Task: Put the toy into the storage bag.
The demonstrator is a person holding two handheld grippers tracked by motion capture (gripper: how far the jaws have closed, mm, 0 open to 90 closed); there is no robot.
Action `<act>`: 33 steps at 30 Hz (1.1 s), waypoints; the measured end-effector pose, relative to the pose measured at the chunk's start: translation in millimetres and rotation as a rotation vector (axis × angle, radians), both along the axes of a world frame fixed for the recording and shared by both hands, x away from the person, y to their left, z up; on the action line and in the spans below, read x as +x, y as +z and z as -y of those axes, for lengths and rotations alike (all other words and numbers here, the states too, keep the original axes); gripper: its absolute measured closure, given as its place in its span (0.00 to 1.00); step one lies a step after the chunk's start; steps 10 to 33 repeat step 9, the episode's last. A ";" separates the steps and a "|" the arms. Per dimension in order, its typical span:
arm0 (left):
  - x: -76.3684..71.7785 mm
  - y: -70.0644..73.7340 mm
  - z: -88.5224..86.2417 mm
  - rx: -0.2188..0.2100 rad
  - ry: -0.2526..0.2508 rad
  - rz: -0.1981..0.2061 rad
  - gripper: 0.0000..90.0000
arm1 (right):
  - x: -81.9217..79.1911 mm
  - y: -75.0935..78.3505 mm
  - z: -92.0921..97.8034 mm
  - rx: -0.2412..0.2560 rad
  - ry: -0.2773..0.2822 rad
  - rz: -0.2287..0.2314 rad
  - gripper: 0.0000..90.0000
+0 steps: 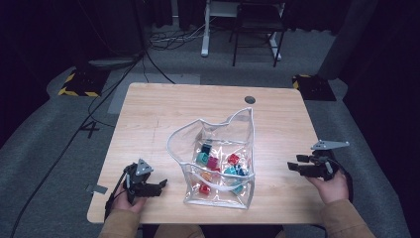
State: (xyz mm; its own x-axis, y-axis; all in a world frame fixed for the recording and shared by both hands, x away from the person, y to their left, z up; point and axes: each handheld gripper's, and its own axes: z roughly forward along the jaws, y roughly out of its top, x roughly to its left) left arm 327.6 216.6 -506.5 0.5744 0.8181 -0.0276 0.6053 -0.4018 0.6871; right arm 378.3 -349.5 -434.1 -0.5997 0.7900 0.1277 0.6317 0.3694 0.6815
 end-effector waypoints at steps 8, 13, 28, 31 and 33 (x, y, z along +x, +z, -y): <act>0.1 0.0 -0.1 0.002 -0.002 0.001 0.17 | -6.2 -34.8 10.6 -0.017 -0.009 0.001 0.48; 0.0 0.1 -0.1 0.002 -0.001 0.001 0.17 | -7.3 -39.4 11.9 -0.016 -0.011 0.011 0.47; 0.0 0.1 -0.1 0.002 -0.001 0.001 0.17 | -7.3 -39.4 11.9 -0.016 -0.011 0.011 0.47; 0.0 0.1 -0.1 0.002 -0.001 0.001 0.17 | -7.3 -39.4 11.9 -0.016 -0.011 0.011 0.47; 0.0 0.1 -0.1 0.002 -0.001 0.001 0.17 | -7.3 -39.4 11.9 -0.016 -0.011 0.011 0.47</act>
